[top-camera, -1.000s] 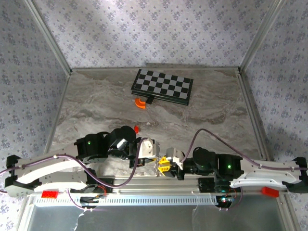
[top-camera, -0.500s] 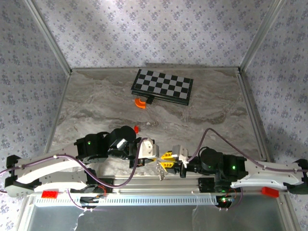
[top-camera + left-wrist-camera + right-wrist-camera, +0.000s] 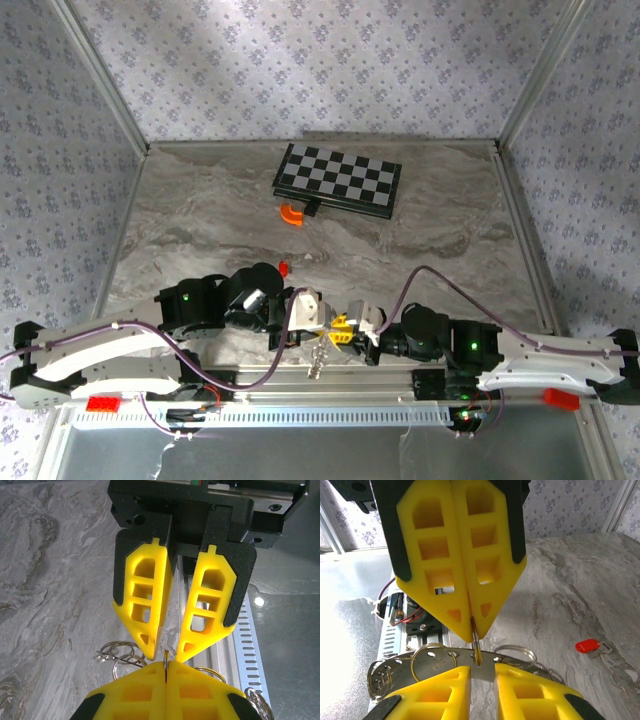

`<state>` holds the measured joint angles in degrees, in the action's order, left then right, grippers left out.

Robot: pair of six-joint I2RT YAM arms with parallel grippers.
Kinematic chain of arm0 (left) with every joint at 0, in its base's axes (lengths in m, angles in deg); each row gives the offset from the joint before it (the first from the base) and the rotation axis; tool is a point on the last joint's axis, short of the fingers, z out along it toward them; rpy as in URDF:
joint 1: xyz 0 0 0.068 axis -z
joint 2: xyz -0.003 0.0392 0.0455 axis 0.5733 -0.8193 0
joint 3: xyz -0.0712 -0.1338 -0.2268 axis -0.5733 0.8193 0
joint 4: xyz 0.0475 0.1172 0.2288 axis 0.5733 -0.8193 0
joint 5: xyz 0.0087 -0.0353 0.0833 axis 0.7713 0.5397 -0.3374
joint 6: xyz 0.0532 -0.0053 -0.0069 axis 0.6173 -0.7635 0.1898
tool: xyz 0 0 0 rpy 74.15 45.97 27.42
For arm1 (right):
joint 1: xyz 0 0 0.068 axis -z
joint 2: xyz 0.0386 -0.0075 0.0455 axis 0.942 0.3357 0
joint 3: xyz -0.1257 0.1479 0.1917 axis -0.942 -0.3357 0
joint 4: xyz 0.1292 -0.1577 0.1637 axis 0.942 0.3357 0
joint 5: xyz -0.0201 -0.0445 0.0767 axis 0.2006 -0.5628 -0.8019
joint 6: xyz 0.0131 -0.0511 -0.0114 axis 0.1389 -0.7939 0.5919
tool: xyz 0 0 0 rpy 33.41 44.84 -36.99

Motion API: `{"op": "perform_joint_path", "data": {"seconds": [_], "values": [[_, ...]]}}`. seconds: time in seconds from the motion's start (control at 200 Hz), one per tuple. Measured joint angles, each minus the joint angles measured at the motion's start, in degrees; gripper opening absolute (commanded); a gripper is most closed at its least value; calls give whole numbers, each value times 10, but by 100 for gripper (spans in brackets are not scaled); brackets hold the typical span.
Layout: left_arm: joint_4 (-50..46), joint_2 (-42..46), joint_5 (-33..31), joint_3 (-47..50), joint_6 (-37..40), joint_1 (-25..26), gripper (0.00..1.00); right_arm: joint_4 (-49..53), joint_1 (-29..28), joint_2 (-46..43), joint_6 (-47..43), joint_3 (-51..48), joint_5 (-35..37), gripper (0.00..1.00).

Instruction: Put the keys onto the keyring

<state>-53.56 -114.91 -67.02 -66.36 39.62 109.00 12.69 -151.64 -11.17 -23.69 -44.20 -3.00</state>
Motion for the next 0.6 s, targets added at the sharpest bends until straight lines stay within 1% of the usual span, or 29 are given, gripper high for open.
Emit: {"op": "perform_joint_path", "data": {"seconds": [0.395, 0.505, 0.6], "values": [[-7, -11, -2, -10, 0, 0, 0, -15, 9, 8, -5, 0, -13, 9], [-12, -12, -3, -11, 0, 1, 0, -16, 10, 11, -5, 0, -18, 9], [-16, -16, -5, -14, 0, 3, 0, -15, 11, 12, -5, 0, -21, 13]]}}
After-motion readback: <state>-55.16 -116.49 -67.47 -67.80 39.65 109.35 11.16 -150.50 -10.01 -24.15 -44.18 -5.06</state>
